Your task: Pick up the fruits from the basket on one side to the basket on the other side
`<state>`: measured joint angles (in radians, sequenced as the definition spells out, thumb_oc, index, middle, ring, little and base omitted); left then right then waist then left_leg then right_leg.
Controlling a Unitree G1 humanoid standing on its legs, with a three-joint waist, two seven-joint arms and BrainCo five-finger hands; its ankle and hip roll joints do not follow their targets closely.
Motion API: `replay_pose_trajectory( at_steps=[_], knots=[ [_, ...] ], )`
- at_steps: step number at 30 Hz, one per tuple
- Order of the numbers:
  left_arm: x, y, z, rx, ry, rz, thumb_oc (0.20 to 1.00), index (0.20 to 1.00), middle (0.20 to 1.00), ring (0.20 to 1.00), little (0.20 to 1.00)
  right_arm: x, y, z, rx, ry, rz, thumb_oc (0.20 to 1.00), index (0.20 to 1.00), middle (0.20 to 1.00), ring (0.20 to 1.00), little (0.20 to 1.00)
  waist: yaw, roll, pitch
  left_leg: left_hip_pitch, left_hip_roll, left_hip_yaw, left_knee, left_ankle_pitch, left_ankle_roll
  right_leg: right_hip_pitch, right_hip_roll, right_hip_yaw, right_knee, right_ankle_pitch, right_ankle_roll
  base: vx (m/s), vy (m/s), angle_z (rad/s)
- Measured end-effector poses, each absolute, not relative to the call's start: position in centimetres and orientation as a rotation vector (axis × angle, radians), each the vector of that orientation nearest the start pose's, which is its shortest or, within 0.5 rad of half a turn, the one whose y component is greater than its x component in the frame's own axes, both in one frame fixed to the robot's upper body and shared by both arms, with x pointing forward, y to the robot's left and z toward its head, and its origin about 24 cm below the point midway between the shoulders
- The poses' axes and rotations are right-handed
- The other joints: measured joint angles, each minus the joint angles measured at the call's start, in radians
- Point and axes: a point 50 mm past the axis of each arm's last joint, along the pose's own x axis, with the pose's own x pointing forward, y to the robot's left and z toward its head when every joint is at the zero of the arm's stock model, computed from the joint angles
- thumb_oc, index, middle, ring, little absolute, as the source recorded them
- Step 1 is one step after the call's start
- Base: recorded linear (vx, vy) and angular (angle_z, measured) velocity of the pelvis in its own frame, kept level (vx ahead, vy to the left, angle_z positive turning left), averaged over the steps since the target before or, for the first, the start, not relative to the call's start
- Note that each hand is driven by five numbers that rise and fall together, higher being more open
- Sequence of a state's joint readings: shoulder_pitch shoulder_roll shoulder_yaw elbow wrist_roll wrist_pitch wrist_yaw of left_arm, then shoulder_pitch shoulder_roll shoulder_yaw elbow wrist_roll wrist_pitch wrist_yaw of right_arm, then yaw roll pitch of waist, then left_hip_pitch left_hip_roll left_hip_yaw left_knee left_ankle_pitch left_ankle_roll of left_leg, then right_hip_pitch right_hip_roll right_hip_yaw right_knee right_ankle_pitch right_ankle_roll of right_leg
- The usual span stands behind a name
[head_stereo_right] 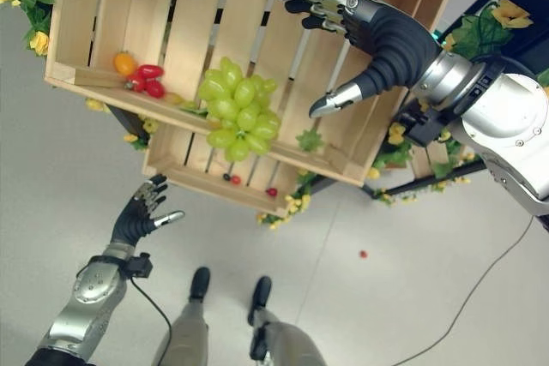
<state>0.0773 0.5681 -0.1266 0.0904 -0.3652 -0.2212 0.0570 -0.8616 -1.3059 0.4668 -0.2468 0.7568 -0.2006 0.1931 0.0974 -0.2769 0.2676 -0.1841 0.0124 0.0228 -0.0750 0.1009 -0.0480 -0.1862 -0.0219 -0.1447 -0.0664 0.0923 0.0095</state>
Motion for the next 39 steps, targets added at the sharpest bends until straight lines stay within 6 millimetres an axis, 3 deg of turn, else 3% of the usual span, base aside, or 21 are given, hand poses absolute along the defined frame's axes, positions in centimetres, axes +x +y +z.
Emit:
replay_pose_trajectory(
  at_steps=[8,14,18,21,24,29,34,39],
  knots=[
    [23.4,24.0,4.5,0.195,-0.013,-0.025,1.000,1.000,1.000,1.000,1.000,26.0,-16.7,32.1,-0.695,-0.717,0.709,1.000,1.000,1.000,1.000,1.000,-0.001,0.000,0.000,0.011,0.001,0.001,-0.001,0.000,0.000,0.009,0.001,0.001,0.000,0.001,-0.002,0.00,0.000,0.00],
    [23.1,24.2,4.6,0.194,-0.014,-0.017,1.000,1.000,1.000,1.000,1.000,25.7,-19.3,30.3,-0.603,-0.674,0.635,1.000,1.000,1.000,1.000,1.000,-0.011,-0.001,-0.001,0.027,0.001,0.007,0.001,0.000,0.000,0.022,-0.001,0.007,0.002,0.000,0.001,-0.03,0.032,-0.04],
    [23.0,24.9,4.8,0.196,-0.021,0.001,1.000,1.000,1.000,1.000,1.000,25.1,-19.7,29.0,-0.466,-0.712,0.621,1.000,1.000,1.000,1.000,1.000,-0.023,0.004,-0.001,0.054,0.003,0.016,0.004,-0.007,0.001,0.046,-0.002,0.016,0.002,-0.001,0.003,-0.07,0.125,-0.08],
    [22.7,24.9,4.6,0.191,-0.015,0.001,1.000,1.000,1.000,1.000,1.000,24.6,-20.6,27.4,-0.322,-0.718,0.607,1.000,1.000,1.000,1.000,1.000,-0.029,0.030,-0.012,0.067,-0.002,0.033,0.009,-0.017,0.013,0.050,-0.010,0.027,0.013,0.001,0.006,-0.04,0.139,-0.12],
    [22.7,24.6,4.4,0.153,-0.023,0.006,1.000,1.000,1.000,1.000,1.000,24.4,-20.4,26.7,-0.332,-0.683,0.647,1.000,1.000,1.000,1.000,1.000,-0.039,0.089,-0.034,0.078,-0.016,0.037,0.011,-0.024,0.023,0.053,-0.021,0.033,0.030,0.000,0.013,0.02,0.115,-0.07],
    [22.6,24.0,4.0,0.115,-0.024,-0.005,1.000,1.000,1.000,1.000,1.000,23.8,-19.2,26.2,-0.325,-0.675,0.759,1.000,1.000,1.000,1.000,1.000,-0.052,0.148,-0.069,0.141,-0.023,0.054,-0.008,-0.029,0.037,0.098,-0.035,0.036,0.039,-0.017,0.037,0.04,0.075,-0.03],
    [22.2,23.7,3.6,0.098,-0.010,-0.014,1.000,1.000,1.000,1.000,1.000,22.3,-17.1,26.2,-0.336,-0.696,0.918,1.000,1.000,1.000,1.000,1.000,-0.059,0.153,-0.107,0.161,-0.026,0.060,-0.011,-0.034,0.043,0.113,-0.040,0.045,0.039,-0.021,0.041,0.05,0.029,-0.06],
    [22.2,23.4,3.4,0.086,-0.010,-0.016,1.000,1.000,1.000,1.000,1.000,21.9,-16.5,26.0,-0.342,-0.683,0.982,1.000,1.000,1.000,1.000,1.000,-0.059,0.154,-0.143,0.163,-0.027,0.059,-0.011,-0.035,0.044,0.116,-0.042,0.044,0.038,-0.022,0.042,0.03,0.003,0.00]
  ],
)
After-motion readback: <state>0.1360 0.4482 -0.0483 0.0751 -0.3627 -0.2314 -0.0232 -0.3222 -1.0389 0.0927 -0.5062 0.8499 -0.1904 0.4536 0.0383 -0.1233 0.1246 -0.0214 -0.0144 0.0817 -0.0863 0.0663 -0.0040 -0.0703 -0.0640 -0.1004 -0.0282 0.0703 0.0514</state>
